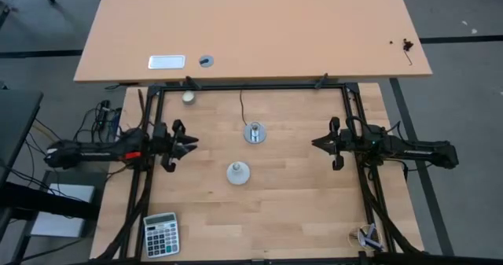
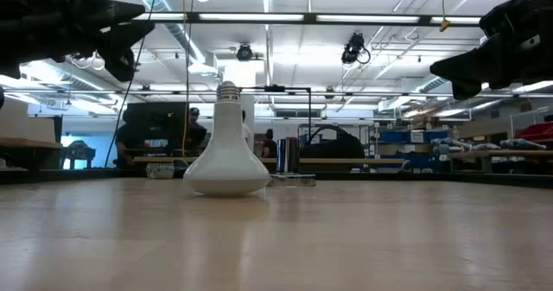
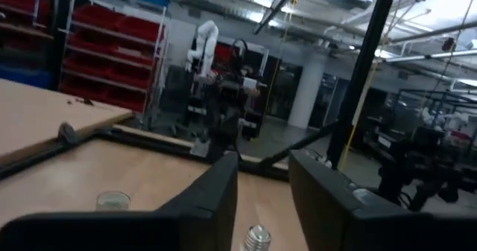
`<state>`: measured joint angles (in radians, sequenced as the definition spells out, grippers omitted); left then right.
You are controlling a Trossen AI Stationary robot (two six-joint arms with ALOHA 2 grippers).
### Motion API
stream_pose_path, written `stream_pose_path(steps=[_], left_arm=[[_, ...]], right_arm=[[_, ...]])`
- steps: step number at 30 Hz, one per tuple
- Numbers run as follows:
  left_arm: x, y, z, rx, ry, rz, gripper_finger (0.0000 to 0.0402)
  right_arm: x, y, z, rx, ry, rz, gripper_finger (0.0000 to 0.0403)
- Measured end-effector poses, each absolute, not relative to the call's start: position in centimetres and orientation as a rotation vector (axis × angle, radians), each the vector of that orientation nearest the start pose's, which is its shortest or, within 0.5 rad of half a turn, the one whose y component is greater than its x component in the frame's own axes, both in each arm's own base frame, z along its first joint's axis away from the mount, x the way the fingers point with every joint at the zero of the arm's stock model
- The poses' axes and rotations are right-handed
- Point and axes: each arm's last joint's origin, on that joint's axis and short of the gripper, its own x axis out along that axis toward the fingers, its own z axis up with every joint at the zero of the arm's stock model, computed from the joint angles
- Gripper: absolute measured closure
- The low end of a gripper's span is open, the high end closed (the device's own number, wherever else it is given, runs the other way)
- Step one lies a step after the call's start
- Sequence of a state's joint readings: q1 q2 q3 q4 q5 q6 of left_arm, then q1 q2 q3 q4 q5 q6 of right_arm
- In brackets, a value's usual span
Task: Screw lightbulb
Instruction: Insert the lightbulb into the lamp
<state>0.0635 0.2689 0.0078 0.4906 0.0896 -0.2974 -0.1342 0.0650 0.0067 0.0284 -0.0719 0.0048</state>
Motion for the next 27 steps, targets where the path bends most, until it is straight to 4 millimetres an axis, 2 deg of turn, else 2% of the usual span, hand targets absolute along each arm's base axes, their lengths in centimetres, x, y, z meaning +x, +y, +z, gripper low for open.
stream_pose_path(steps=[11,20,27], left_arm=[[13.7,0.5,19.3,-0.313,-0.037,-0.06,0.0243],[16.4,-0.9,19.7,-0.115,0.018,-0.145,0.0243],[18.4,-1.6,19.1,-0.162,0.1,-0.145,0.0243]], right_arm=[[10.1,-1.2,16.3,0.008,0.03,-0.063,0.0355],[10.1,-1.1,16.3,0.008,0.03,-0.062,0.0355],[10.1,-1.1,16.3,0.008,0.03,-0.062,0.0355]])
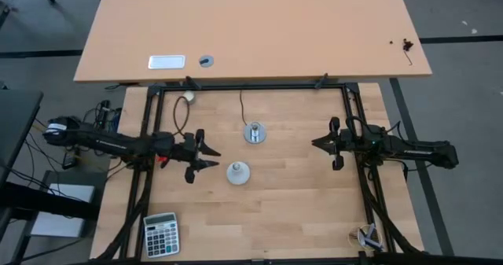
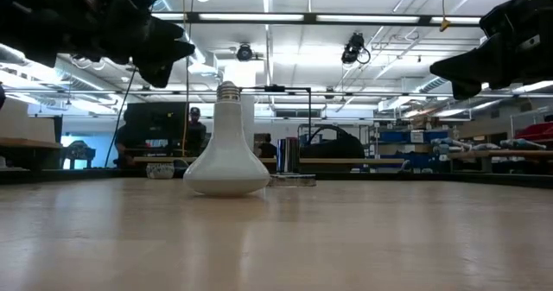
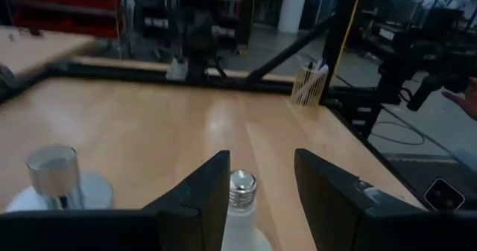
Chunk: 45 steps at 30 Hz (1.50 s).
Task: Screw lightbulb
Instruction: Insert the lightbulb into the lamp
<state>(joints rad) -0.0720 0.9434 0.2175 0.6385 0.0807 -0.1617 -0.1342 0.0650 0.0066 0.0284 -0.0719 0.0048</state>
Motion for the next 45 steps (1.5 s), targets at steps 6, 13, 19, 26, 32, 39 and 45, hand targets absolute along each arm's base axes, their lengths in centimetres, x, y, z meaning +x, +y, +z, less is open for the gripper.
stream_pose_path(steps=[6,13,19,26,32,39,45], left_arm=[[20.0,-2.6,18.1,-0.253,0.207,-0.171,0.0235],[22.3,-3.3,16.8,-0.358,0.325,-0.137,0.0189],[23.2,-3.0,15.5,-0.326,0.385,0.018,0.015],[24.6,-3.2,15.3,-0.315,0.387,0.018,0.0128],[26.3,-3.4,15.3,-0.242,0.4,-0.004,0.0129],[26.9,-3.5,15.6,-0.221,0.389,-0.011,0.0158],[26.9,-3.5,15.8,-0.222,0.377,-0.012,0.0226]], right_arm=[[10.1,-1.1,16.3,0.008,0.029,-0.062,0.0355],[10.1,-1.1,16.4,0.007,0.021,-0.062,0.0355],[10.1,-1.1,16.4,0.007,0.021,-0.062,0.0355],[10.1,-1.1,16.4,0.007,0.021,-0.062,0.0355],[10.1,-1.1,16.4,0.007,0.022,-0.062,0.0355],[10.1,-1.1,16.5,-0.07,0.017,-0.062,0.0355],[10.1,-1.2,16.5,-0.071,0.011,-0.062,0.0355]])
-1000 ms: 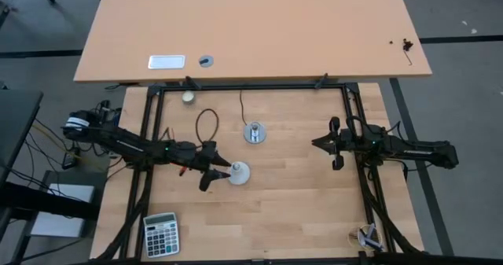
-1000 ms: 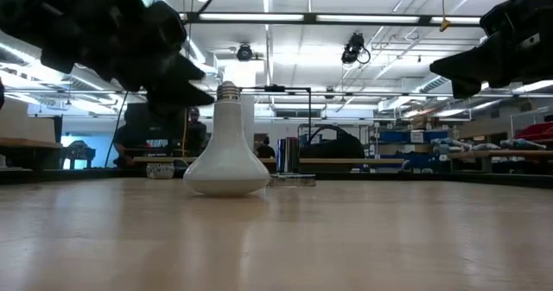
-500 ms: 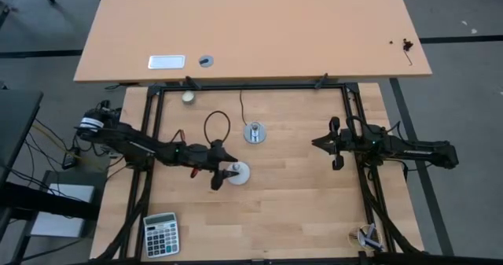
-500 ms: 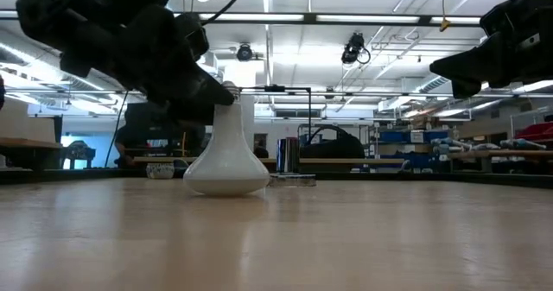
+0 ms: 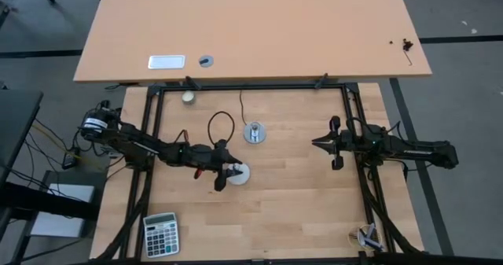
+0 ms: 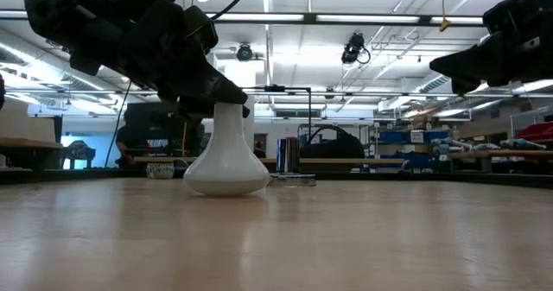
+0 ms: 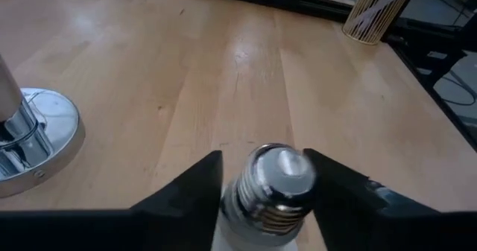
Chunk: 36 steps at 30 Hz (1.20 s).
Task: Screw lightbulb
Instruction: Insert the lightbulb into the lamp
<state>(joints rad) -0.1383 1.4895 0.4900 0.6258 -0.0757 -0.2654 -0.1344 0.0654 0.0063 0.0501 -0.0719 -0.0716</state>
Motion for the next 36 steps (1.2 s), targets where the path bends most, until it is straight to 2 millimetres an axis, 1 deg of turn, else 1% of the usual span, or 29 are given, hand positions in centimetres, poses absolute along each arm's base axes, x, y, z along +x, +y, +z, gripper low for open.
stream_pose_path(steps=[4,10,13,17,20,23,29,34,36], left_arm=[[27.0,-3.5,15.9,-0.225,0.363,-0.016,0.0274],[27.2,-3.5,16.4,-0.229,0.328,-0.02,0.0276],[27.8,-3.6,17.4,-0.223,0.292,-0.025,0.0276],[29.0,-3.3,19.2,-0.197,0.228,-0.036,0.0276],[29.8,-2.6,20.4,-0.199,0.182,-0.02,0.0276],[30.3,-1.8,21.7,-0.196,0.098,-0.057,0.0277],[30.6,0.2,23.8,-0.207,-0.057,-0.117,0.0277],[30.4,1.7,25.2,-0.234,-0.191,-0.166,0.0277],[30.2,2.2,25.7,-0.235,-0.239,-0.181,0.0277]], right_arm=[[10.1,-1.2,16.7,-0.072,-0.003,-0.063,0.0355],[10.1,-1.1,16.9,-0.075,-0.03,-0.063,0.0355],[10.0,-1.1,17.4,-0.074,-0.08,-0.065,0.0355],[9.9,-1.1,18.3,0.022,-0.176,-0.061,0.0355],[9.8,-1.1,18.9,0.044,-0.24,-0.064,0.0355],[9.8,-1.1,19.1,0.044,-0.258,-0.063,0.0355],[10.5,-1.0,18.5,0.14,-0.182,-0.032,0.0359],[11.3,-0.7,18.5,0.168,-0.171,0.004,0.0382],[11.8,-0.6,18.5,0.171,-0.141,0.016,0.0392]])
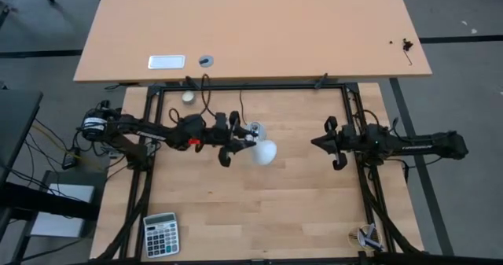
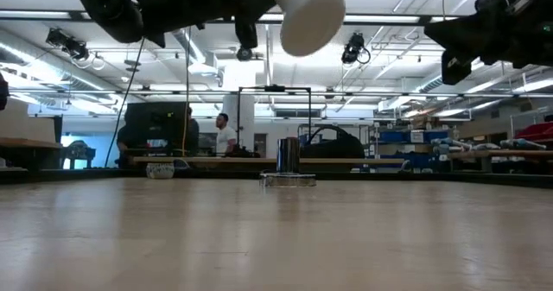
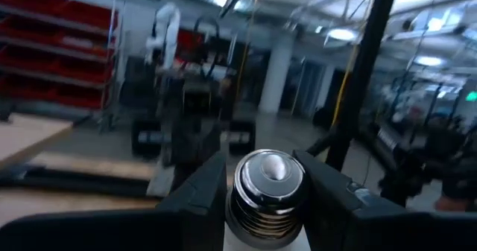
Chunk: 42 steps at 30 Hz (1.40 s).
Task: Screw lightbulb
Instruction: Insert the lightbulb into the lamp
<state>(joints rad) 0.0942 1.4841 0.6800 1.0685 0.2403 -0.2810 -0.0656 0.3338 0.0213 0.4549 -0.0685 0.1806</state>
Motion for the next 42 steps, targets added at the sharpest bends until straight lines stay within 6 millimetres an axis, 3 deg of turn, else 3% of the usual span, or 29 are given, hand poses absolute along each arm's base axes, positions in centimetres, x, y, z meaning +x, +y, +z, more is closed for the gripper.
stream_pose_path(steps=[7,14,22,26,37,42], left_arm=[[29.7,3.7,26.6,-0.241,-0.327,-0.201,0.0277],[29.6,4.2,26.6,-0.241,-0.324,-0.212,0.0277],[29.5,4.1,26.8,-0.237,-0.336,-0.264,0.0277],[29.4,4.2,26.9,-0.232,-0.342,-0.289,0.0277],[29.2,5.3,25.7,-0.28,-0.243,-0.325,0.0288],[29.5,5.1,24.9,-0.284,-0.169,-0.311,0.0314]], right_arm=[[14.5,0.0,20.8,0.154,-0.066,0.031,0.0394],[19.7,0.5,24.0,0.092,0.007,0.038,0.0394],[24.2,0.5,25.3,0.06,0.069,0.035,0.0394],[24.7,0.6,26.0,0.056,0.06,0.029,0.0394],[23.3,0.3,28.7,0.059,-0.088,-0.036,0.0394],[23.4,0.0,28.6,0.052,-0.08,-0.069,0.0394]])
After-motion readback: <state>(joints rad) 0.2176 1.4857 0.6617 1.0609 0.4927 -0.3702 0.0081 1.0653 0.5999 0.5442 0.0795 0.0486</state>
